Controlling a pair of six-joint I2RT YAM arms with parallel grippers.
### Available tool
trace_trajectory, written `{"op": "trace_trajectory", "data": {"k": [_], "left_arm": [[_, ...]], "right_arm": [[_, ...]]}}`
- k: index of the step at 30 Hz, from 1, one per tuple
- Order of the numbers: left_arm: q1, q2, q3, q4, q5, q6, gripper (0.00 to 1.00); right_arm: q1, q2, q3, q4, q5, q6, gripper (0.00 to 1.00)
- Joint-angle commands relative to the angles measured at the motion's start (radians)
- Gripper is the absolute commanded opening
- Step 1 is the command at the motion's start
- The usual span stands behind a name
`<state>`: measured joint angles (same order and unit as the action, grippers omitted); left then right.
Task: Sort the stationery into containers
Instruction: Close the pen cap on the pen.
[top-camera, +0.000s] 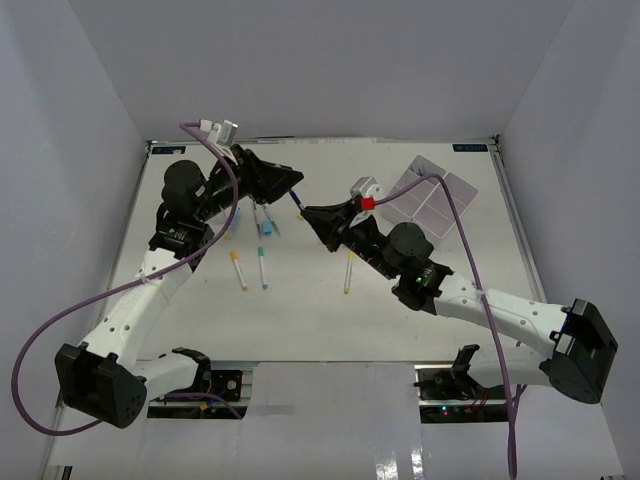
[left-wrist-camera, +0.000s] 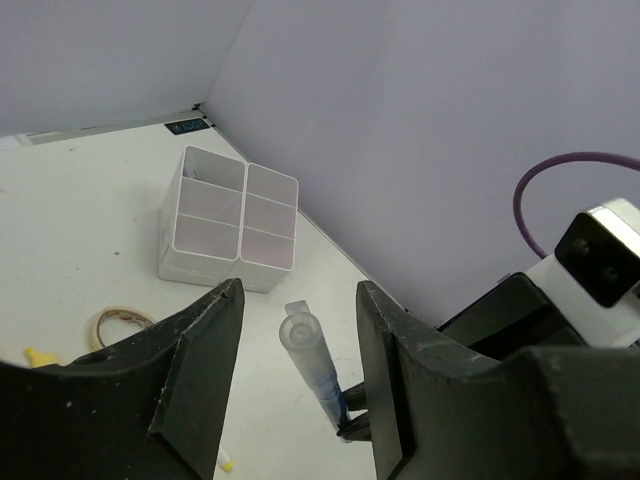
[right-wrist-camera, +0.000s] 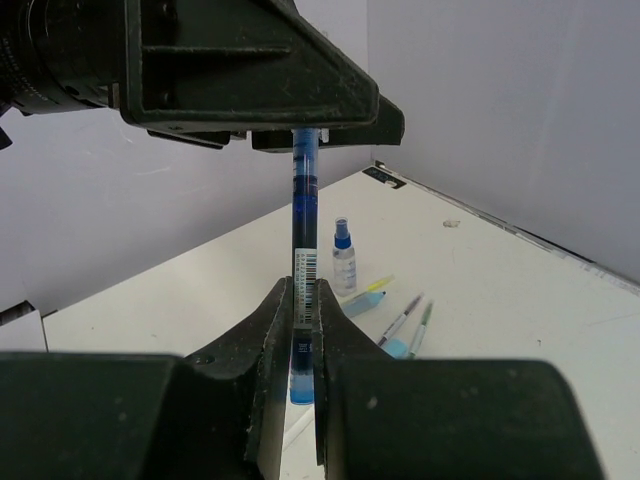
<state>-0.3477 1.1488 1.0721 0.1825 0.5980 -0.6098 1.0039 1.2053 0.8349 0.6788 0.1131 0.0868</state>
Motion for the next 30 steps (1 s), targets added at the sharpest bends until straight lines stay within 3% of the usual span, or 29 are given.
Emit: {"op": "trace_trajectory", "data": {"k": [1,8,20,30], "left_arm": [[0.003,-0.038,0.052,0.034,0.006,-0.067,0.6],[0.004,-0.052,0.068,0.032,0.017,-0.097,0.73],[0.004,-0.107,0.077,-0.127,-0.173,-0.07,0.76],[0.004,-0.118,0.08,-0.164,-0.264,-0.071,0.79]], "right_arm": [[0.007,0.01,-0.005,0.094,-0.001,0.013,0.08],[0.009,0.034,-0.008,0.114,0.005,0.011,0.08],[0.007,0.037,-0.037,0.169,0.043,-0.001,0.08],[0.007,0.01,-0.068,0.215,0.082,-0.007,0.08]]}}
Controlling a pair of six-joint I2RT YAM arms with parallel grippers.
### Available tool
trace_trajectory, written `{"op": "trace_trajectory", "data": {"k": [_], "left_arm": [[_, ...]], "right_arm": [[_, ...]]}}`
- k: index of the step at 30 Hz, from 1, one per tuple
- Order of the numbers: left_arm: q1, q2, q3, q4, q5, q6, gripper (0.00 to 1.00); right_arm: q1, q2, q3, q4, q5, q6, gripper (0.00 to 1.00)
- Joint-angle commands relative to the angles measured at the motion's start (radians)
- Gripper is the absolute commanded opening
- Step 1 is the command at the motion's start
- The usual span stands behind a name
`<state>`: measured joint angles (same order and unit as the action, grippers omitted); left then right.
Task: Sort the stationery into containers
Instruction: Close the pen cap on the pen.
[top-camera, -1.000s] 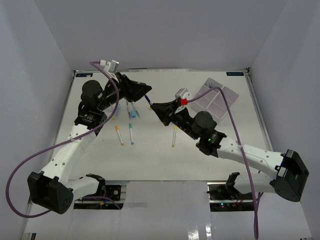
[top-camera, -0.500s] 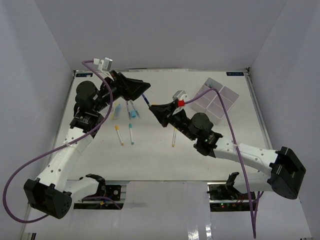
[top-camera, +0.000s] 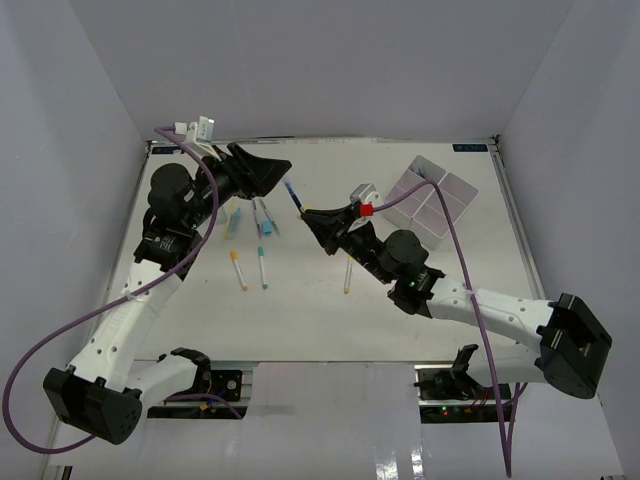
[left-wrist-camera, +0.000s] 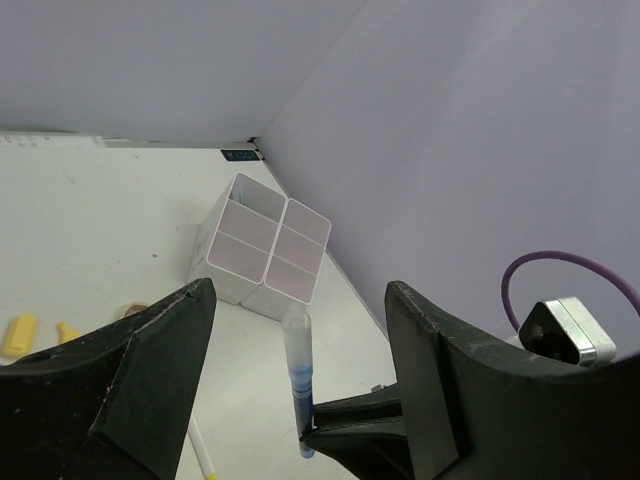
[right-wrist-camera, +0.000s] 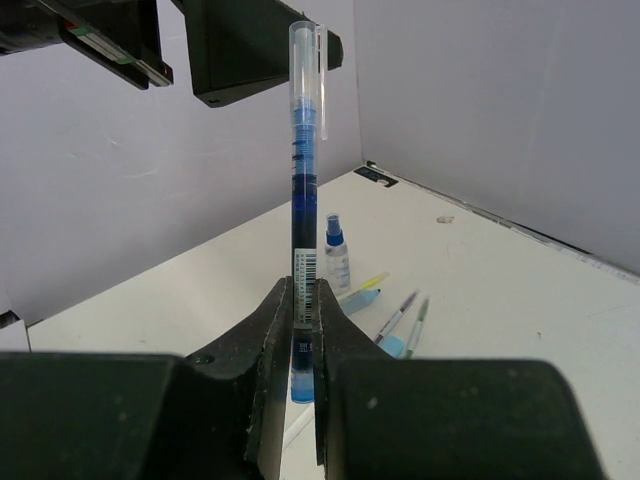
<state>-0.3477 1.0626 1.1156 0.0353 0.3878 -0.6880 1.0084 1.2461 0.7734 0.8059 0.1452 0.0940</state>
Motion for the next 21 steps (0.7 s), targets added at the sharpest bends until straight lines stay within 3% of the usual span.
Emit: {"op": "trace_trajectory", "data": {"k": [1,10,21], "left_arm": [[0.004,-0.035,0.038,-0.012,-0.055,0.008,0.79],[0.003,-0.064,0.004,-0.018,0.002,0.01,0.79],[0.001,-0.075,-0.111,0.055,0.138,-0.013,0.67]], "right_arm": [[0.004,-0.036,-0.008,0.088,0.051,-0.017,0.08],[0.002,-0.031,0.006,0.137,0.094,-0.045,0.08],[0.002,-0.004,0.038,0.216,0.128,-0.059,0.08]]}}
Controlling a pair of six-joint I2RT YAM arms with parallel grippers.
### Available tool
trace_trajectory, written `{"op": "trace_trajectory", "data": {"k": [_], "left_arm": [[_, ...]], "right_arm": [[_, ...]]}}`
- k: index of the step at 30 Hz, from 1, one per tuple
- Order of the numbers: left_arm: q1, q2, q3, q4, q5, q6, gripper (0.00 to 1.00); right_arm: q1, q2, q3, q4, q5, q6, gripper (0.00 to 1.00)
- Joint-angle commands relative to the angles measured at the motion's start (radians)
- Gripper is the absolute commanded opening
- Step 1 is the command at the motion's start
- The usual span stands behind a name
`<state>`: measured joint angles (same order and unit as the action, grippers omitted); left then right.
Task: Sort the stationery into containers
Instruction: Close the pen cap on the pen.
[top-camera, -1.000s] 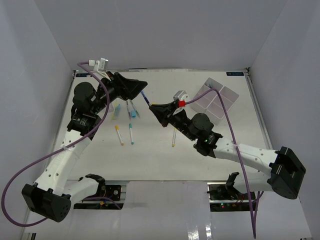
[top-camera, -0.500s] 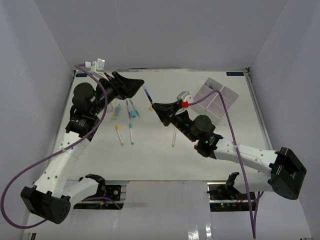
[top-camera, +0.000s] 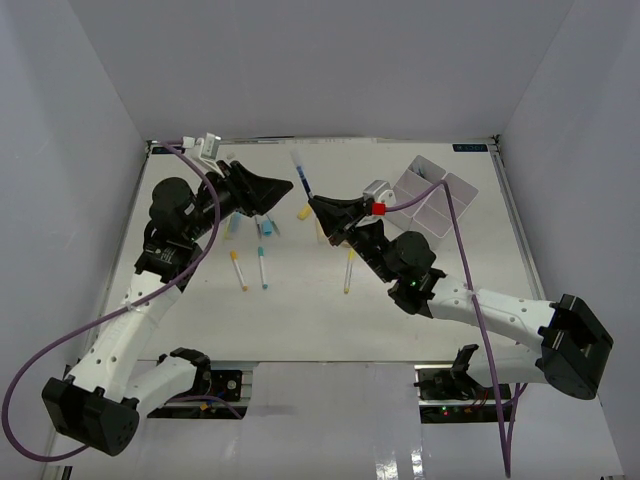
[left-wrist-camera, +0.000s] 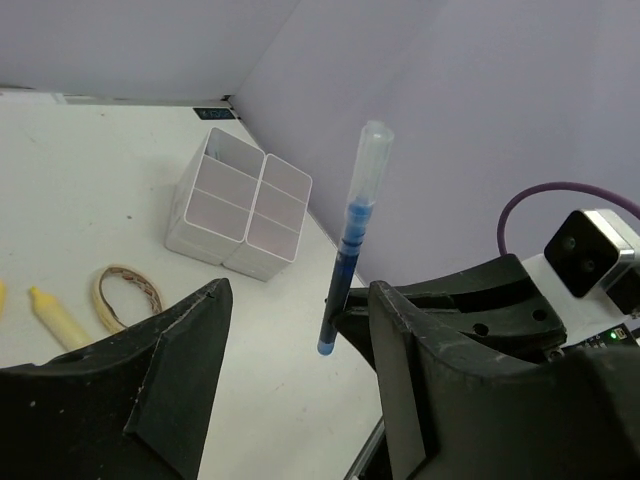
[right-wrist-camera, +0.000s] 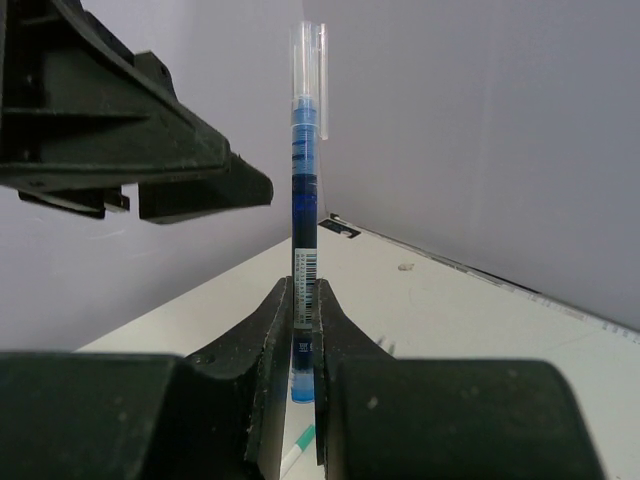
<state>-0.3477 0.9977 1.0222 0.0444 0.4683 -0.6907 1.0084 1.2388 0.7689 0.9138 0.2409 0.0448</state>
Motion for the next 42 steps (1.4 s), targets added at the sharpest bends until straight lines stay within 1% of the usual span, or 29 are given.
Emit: {"op": "trace_trajectory", "data": {"k": [1,3,9,15,21,27,32,37,42], "left_arm": [[-0.002,-0.01,-0.031,0.055,0.059,-0.012,0.67],[-0.005,-0.007,-0.048,0.08,0.058,-0.019,0.67],[-0.036,0.007,-0.111,0.233,0.058,-0.076,0.67],[-0.114,0.03,-0.116,0.337,0.01,-0.073,0.66],[-0.175,0.064,-0.111,0.344,-0.051,-0.041,0.62],[-0.191,0.073,-0.119,0.347,-0.112,-0.035,0.56],[-0.194,0.081,-0.114,0.341,-0.125,-0.033,0.53],[-0.205,0.091,-0.123,0.353,-0.126,-0.04,0.46],[-0.215,0.096,-0.134,0.361,-0.128,-0.043,0.42]], "right_arm": [[0.002,0.007,0.046,0.106,0.031,-0.008,0.08],[0.002,0.01,0.05,0.108,0.028,-0.01,0.08],[0.002,0.014,0.05,0.109,0.023,-0.002,0.08],[0.002,0.021,0.052,0.109,0.024,0.003,0.08],[0.002,0.025,0.053,0.109,0.02,0.004,0.08],[0.002,0.024,0.056,0.105,0.012,0.004,0.08],[0.002,0.022,0.055,0.105,0.012,0.006,0.08],[0.002,0.019,0.052,0.109,0.015,0.006,0.08],[0.004,0.016,0.052,0.111,0.014,0.004,0.08]]}}
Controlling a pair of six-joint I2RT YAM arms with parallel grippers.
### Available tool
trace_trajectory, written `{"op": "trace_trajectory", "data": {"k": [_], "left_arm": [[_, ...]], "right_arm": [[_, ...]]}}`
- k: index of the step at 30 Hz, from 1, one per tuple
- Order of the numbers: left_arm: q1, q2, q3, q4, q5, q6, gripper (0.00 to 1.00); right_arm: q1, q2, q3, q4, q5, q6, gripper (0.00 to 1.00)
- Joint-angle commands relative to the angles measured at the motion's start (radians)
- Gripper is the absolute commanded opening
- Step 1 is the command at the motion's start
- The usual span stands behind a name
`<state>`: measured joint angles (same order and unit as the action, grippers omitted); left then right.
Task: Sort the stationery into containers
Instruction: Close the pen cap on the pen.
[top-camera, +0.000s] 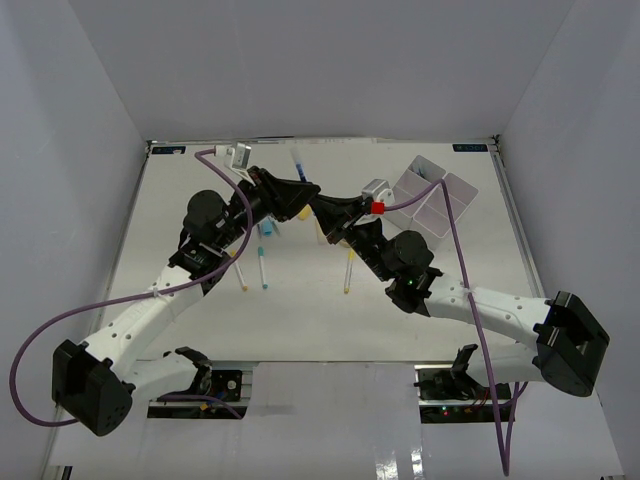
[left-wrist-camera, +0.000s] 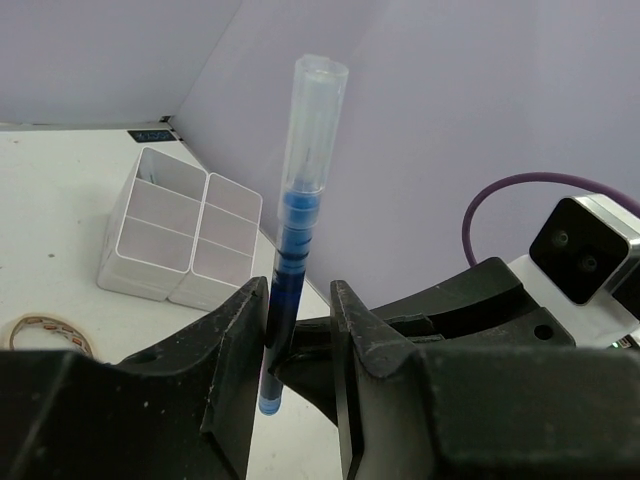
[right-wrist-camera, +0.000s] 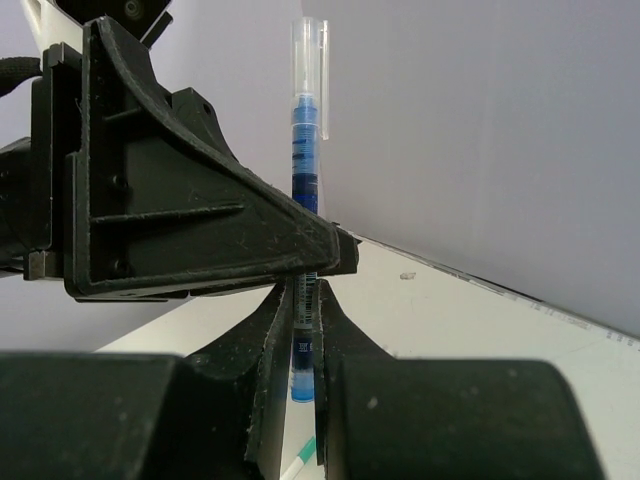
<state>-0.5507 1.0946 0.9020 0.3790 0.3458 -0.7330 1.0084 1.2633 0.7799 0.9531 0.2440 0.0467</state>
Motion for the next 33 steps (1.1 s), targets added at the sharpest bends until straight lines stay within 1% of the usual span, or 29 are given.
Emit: {"op": "trace_trajectory", "data": {"k": [1,4,7,8,10,11,14,15,18,21,22,24,25,28,31,32,33], "left_arm": [[-0.012,0.002,-0.014,0.026,-0.007,0.0,0.41],[-0.017,0.005,-0.017,0.023,-0.007,0.001,0.4],[-0.018,0.008,-0.021,0.027,-0.01,0.004,0.37],[-0.02,0.007,-0.021,0.028,-0.013,0.009,0.33],[-0.02,0.007,-0.014,0.028,-0.016,0.012,0.28],[-0.02,0.007,-0.012,0.026,-0.016,0.017,0.23],[-0.02,0.005,-0.011,0.034,-0.013,0.02,0.18],[-0.02,0.004,-0.009,0.034,-0.013,0.024,0.14],[-0.02,0.001,-0.012,0.04,-0.013,0.035,0.09],[-0.02,-0.006,-0.015,0.037,-0.018,0.052,0.04],[-0.02,-0.007,-0.014,0.031,-0.018,0.058,0.03],[-0.02,-0.009,-0.009,0.018,-0.019,0.07,0.02],[-0.02,-0.012,-0.006,0.003,-0.019,0.09,0.01],[-0.02,-0.013,0.015,-0.044,-0.005,0.15,0.0],[-0.02,-0.018,0.017,-0.075,0.007,0.199,0.0],[-0.02,-0.024,0.015,-0.083,0.012,0.239,0.0],[-0.02,-0.027,0.015,-0.091,0.016,0.257,0.0]], "right_arm": [[0.002,-0.01,0.039,0.072,0.011,0.004,0.08],[0.002,-0.015,0.035,0.078,0.012,0.004,0.08],[0.004,-0.021,0.029,0.079,0.012,0.002,0.08],[0.002,-0.021,0.027,0.079,0.012,0.002,0.08],[0.002,-0.021,0.022,0.078,0.014,0.002,0.08],[0.002,-0.025,0.018,0.078,0.015,0.001,0.08],[0.002,-0.028,0.006,0.079,0.021,0.002,0.08],[0.002,-0.03,0.004,0.079,0.021,0.005,0.08],[0.002,-0.035,-0.001,0.065,0.018,0.005,0.08],[0.002,-0.053,-0.013,0.041,0.012,0.008,0.16],[0.002,-0.067,-0.017,0.03,0.012,0.008,0.23],[0.002,-0.085,-0.025,-0.032,0.003,0.01,0.31],[0.002,-0.105,-0.027,-0.063,0.0,0.009,0.42],[0.004,-0.166,-0.047,-0.195,-0.02,0.009,0.54],[0.002,-0.24,-0.079,-0.31,-0.015,0.01,0.61],[0.002,-0.257,-0.082,-0.341,-0.011,0.01,0.64],[0.002,-0.274,-0.085,-0.402,-0.011,0.012,0.65]]}}
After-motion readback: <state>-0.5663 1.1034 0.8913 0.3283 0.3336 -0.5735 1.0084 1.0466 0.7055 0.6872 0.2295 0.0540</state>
